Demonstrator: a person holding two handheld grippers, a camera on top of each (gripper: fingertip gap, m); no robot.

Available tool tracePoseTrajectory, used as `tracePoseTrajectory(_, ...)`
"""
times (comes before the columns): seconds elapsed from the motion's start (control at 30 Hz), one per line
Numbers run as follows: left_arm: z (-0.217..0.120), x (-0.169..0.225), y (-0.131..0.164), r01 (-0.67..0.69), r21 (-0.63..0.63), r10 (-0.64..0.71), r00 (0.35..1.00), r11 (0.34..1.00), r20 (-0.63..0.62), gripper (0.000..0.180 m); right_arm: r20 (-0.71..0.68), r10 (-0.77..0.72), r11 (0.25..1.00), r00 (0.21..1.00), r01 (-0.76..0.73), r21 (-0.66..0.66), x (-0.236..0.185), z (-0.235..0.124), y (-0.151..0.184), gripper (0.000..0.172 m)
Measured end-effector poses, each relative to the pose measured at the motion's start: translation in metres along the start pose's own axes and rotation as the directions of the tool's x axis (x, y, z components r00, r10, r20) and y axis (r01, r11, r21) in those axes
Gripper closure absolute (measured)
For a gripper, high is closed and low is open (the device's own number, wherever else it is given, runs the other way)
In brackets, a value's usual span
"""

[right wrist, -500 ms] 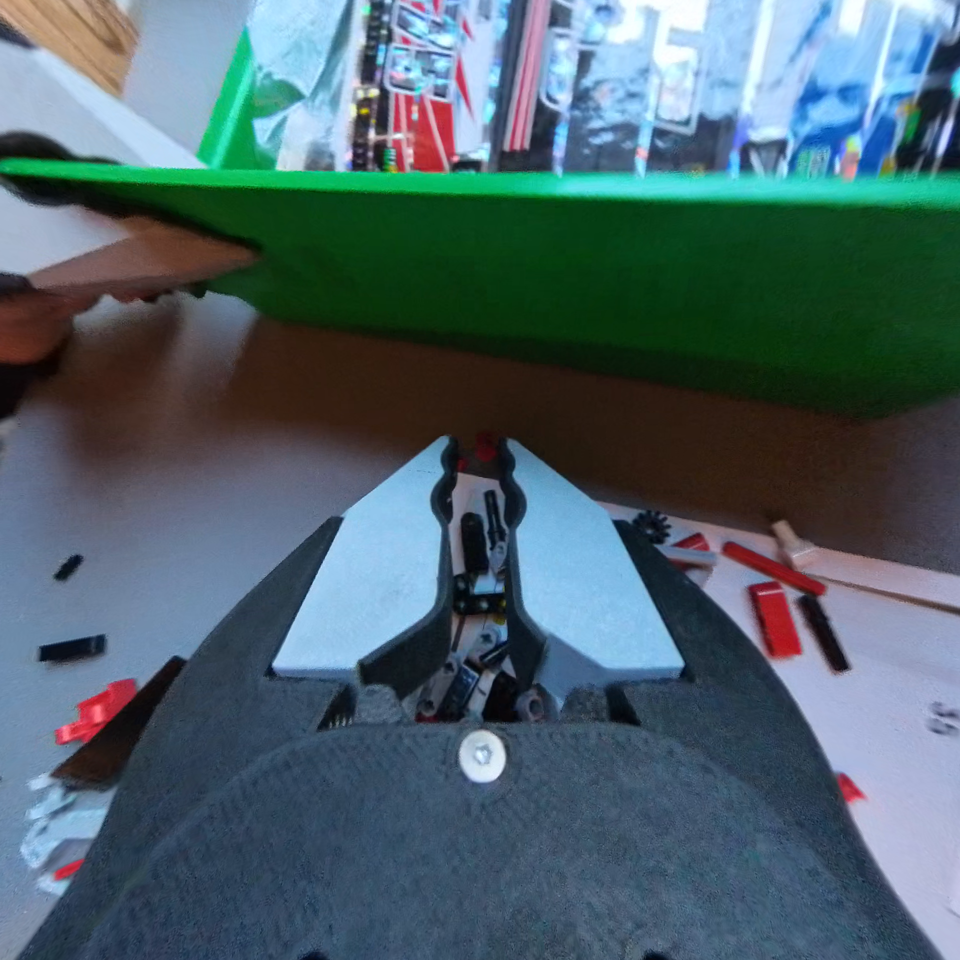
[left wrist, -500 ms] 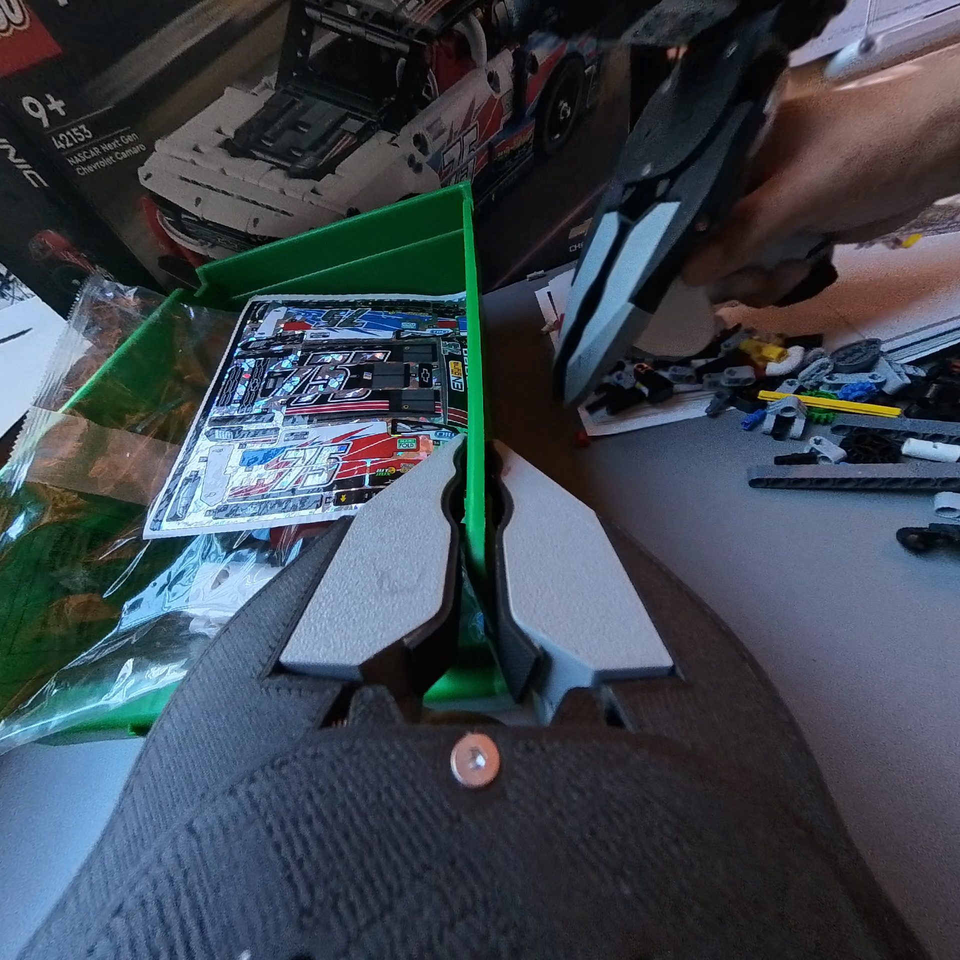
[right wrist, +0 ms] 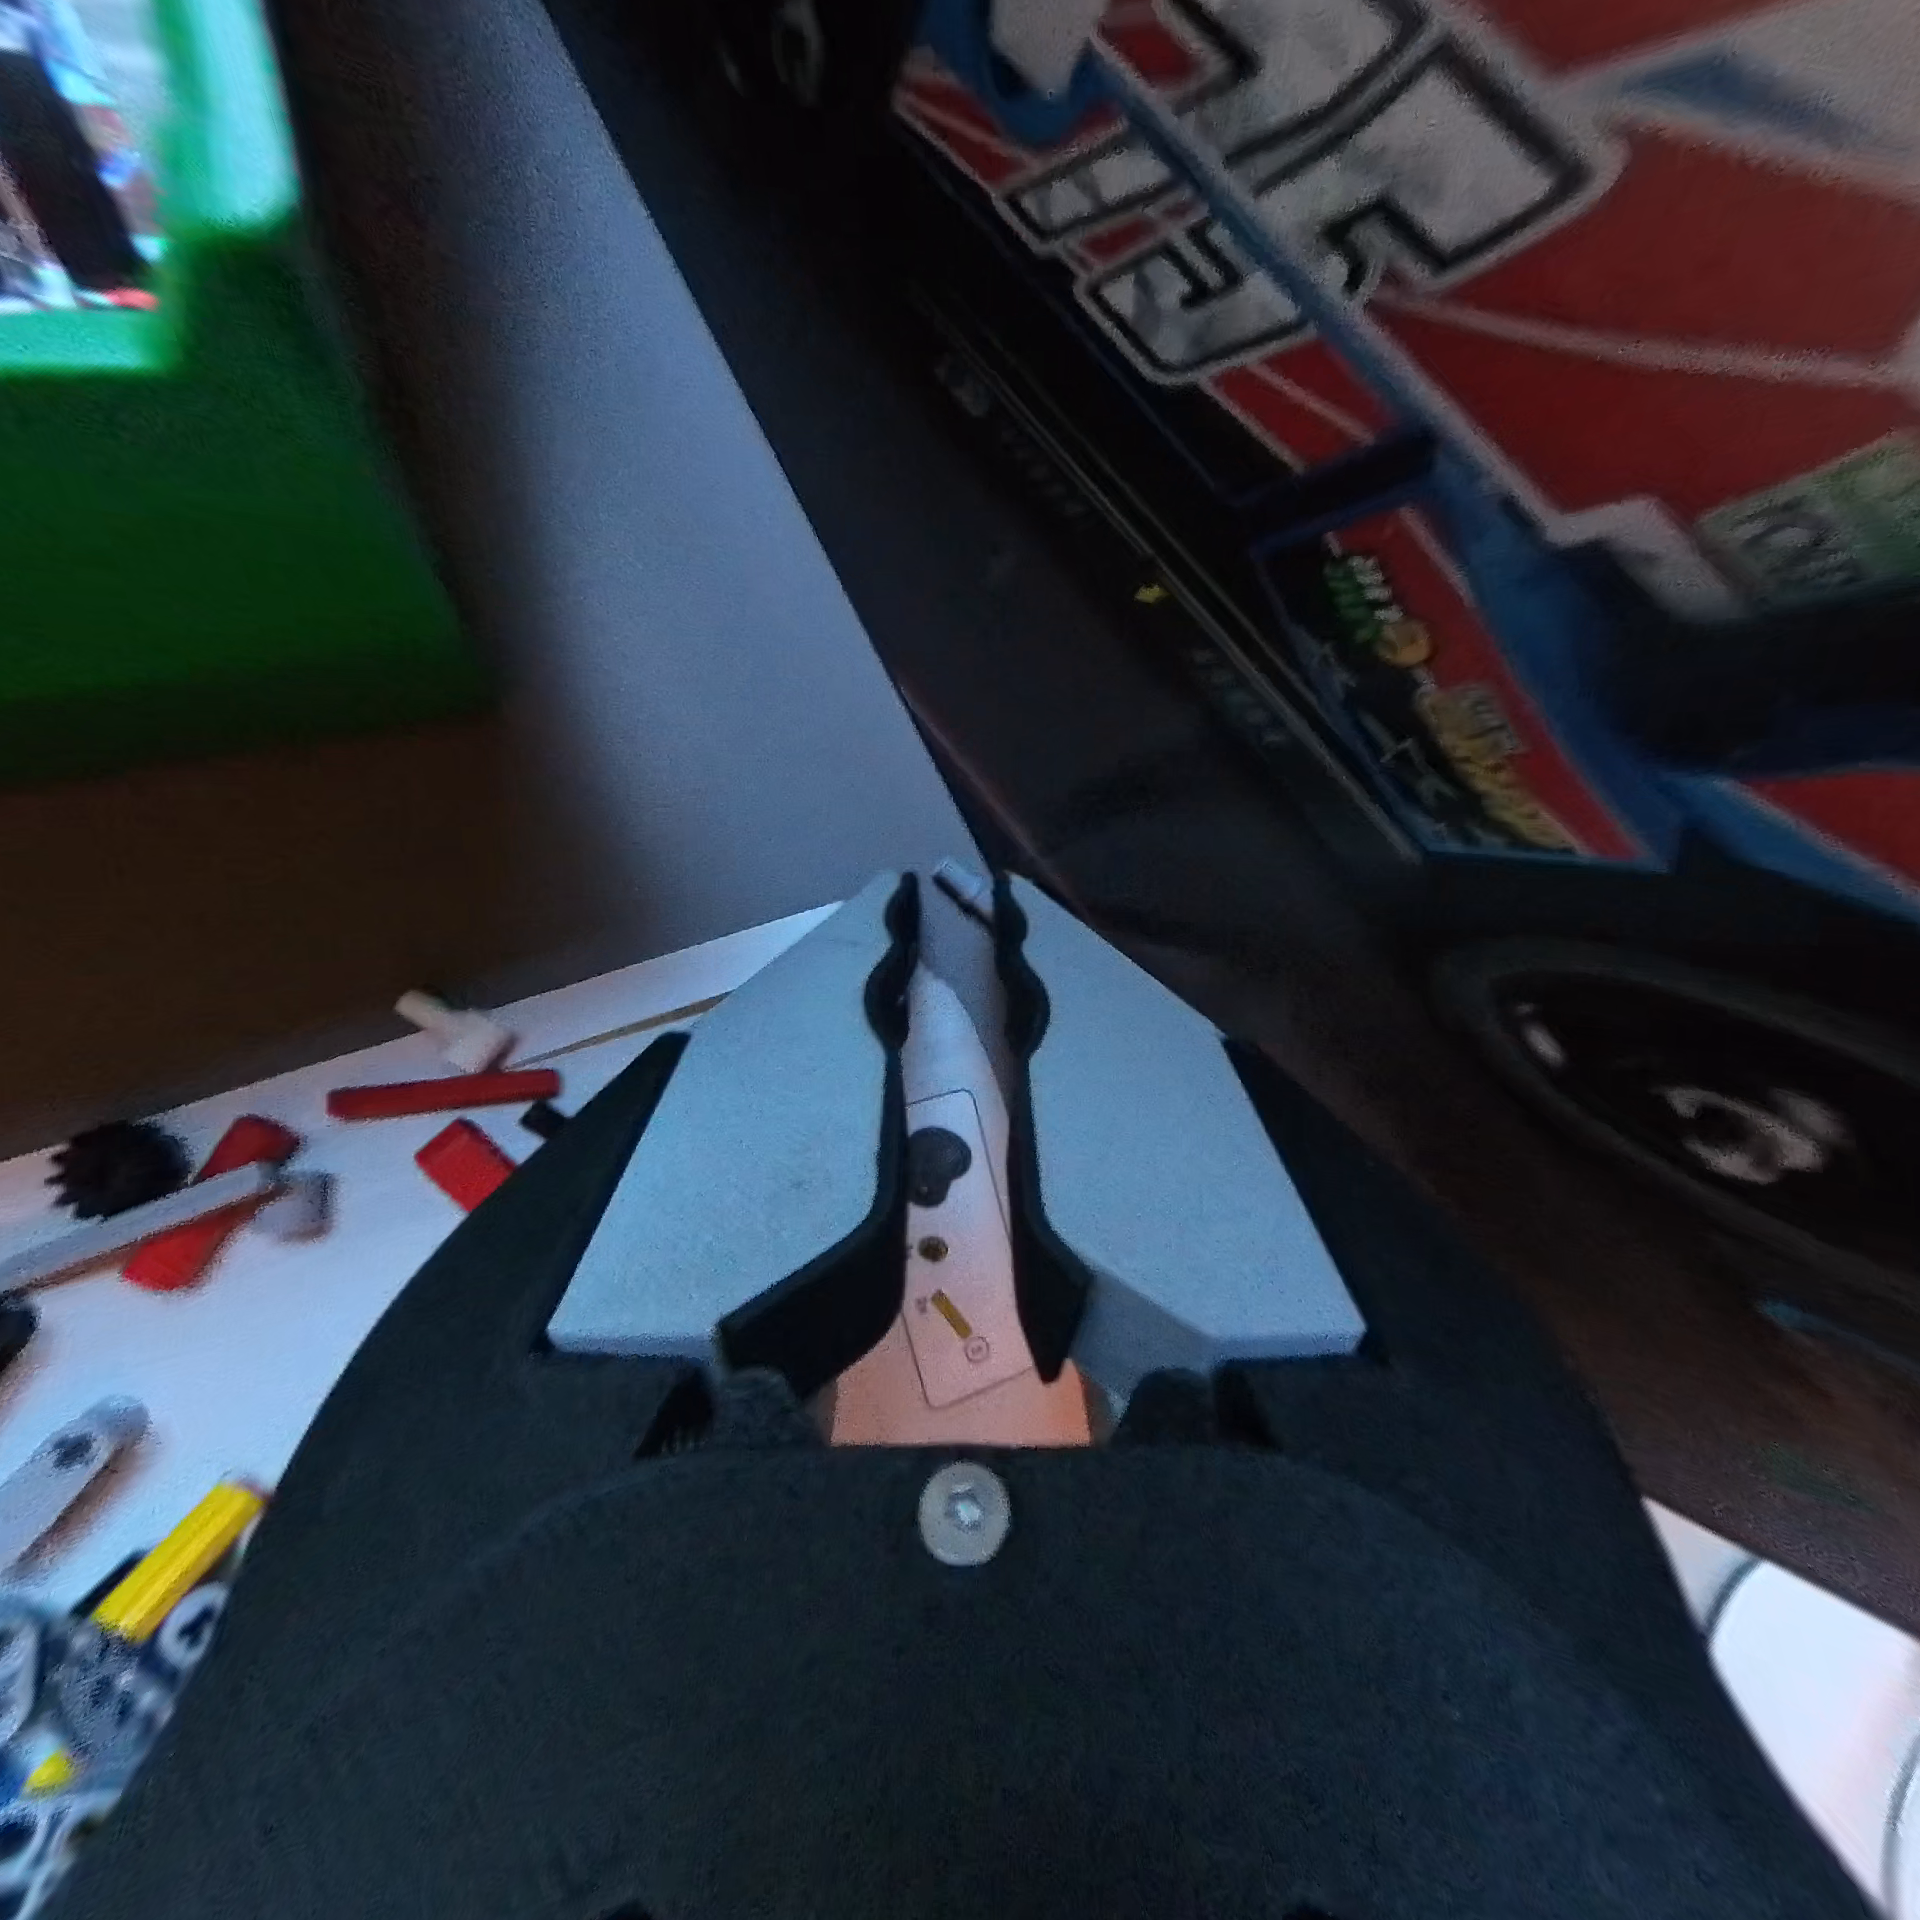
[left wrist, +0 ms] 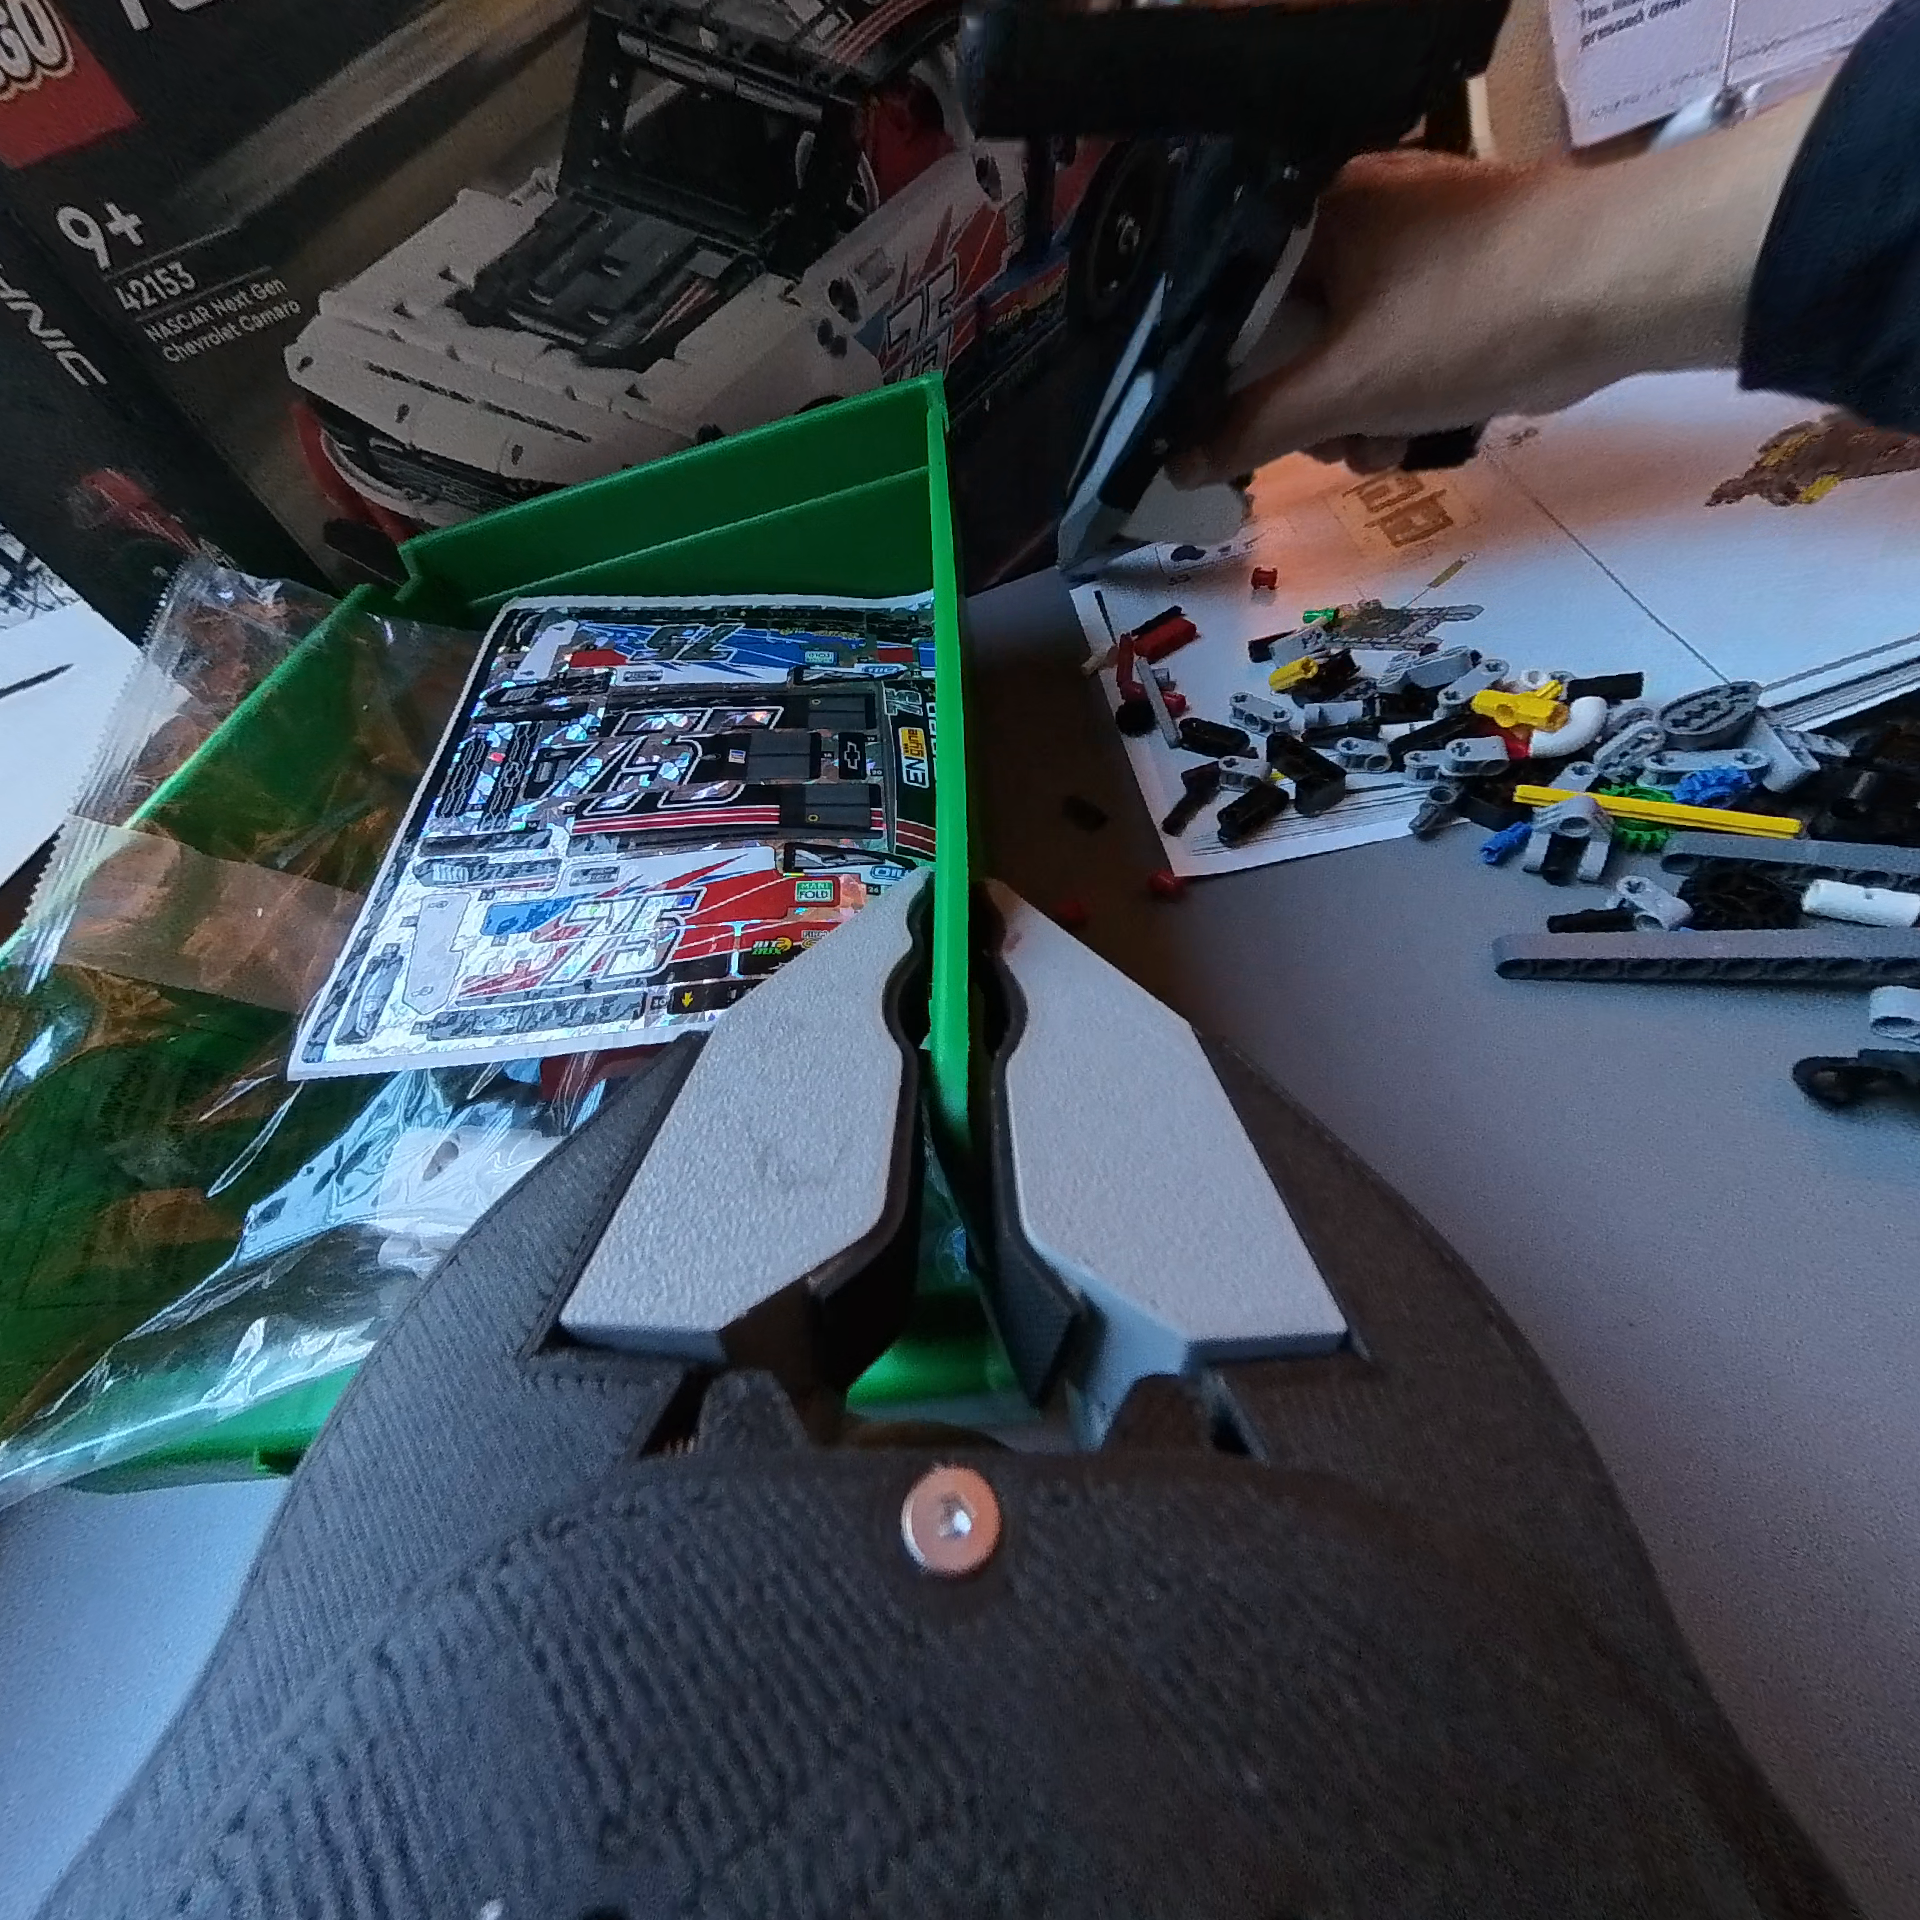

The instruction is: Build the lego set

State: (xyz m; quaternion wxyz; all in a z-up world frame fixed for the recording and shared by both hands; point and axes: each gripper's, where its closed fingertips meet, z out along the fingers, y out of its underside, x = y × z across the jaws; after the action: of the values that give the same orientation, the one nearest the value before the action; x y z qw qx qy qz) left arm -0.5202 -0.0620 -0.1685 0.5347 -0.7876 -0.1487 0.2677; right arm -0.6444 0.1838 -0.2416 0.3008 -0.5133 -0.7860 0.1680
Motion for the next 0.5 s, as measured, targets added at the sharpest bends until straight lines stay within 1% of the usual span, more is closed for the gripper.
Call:
tracePoseTrajectory(0.03,0.000,0.000,0.000,-0.001,0.000,0.001,1.000,1.000,0.000,0.177,-0.009,0.020,1.000,1.000,-0.019,0.009,0.001,0.003,0.000,0.164)
tracePoseTrajectory(0.1,0.000,0.000,0.000,0.000,0.000,0.000,1.000,1.000,0.000,0.177,-0.005,0.052,0.998,0.999,-0.052,0.034,0.001,0.005,-0.002,0.167)
tracePoseTrajectory(0.17,-0.001,0.000,0.000,0.000,-0.001,0.000,1.000,1.000,-0.002,0.177,0.037,0.078,0.995,0.996,-0.080,0.051,-0.002,0.005,-0.003,0.169)
tracePoseTrajectory(0.2,-0.001,0.000,0.000,0.001,-0.001,-0.001,1.000,1.000,-0.003,0.177,0.083,0.097,0.993,0.992,-0.102,0.055,-0.006,0.004,-0.003,0.169)
tracePoseTrajectory(0.23,-0.001,0.000,0.000,0.002,-0.001,-0.002,1.000,1.000,-0.005,0.177,0.160,0.128,0.989,0.979,-0.138,0.055,-0.014,0.001,-0.003,0.170)
tracePoseTrajectory(0.27,-0.001,0.000,0.000,0.002,-0.001,-0.002,1.000,1.000,-0.006,0.177,0.239,0.164,0.983,0.957,-0.180,0.047,-0.023,-0.002,-0.003,0.170)
tracePoseTrajectory(0.3,-0.001,0.000,0.000,0.002,-0.001,-0.002,1.000,1.000,-0.006,0.177,0.284,0.192,0.977,0.939,-0.211,0.037,-0.028,-0.005,-0.003,0.170)
tracePoseTrajectory(0.43,-0.002,0.000,0.000,0.003,-0.001,-0.003,1.000,1.000,-0.007,0.177,0.415,0.198,0.974,0.888,-0.224,0.014,-0.054,-0.016,-0.005,0.170)
tracePoseTrajectory(0.5,-0.002,0.000,0.000,0.002,-0.001,-0.002,1.000,1.000,-0.005,0.177,0.424,0.173,0.981,0.889,-0.194,0.006,-0.063,-0.017,-0.007,0.170)
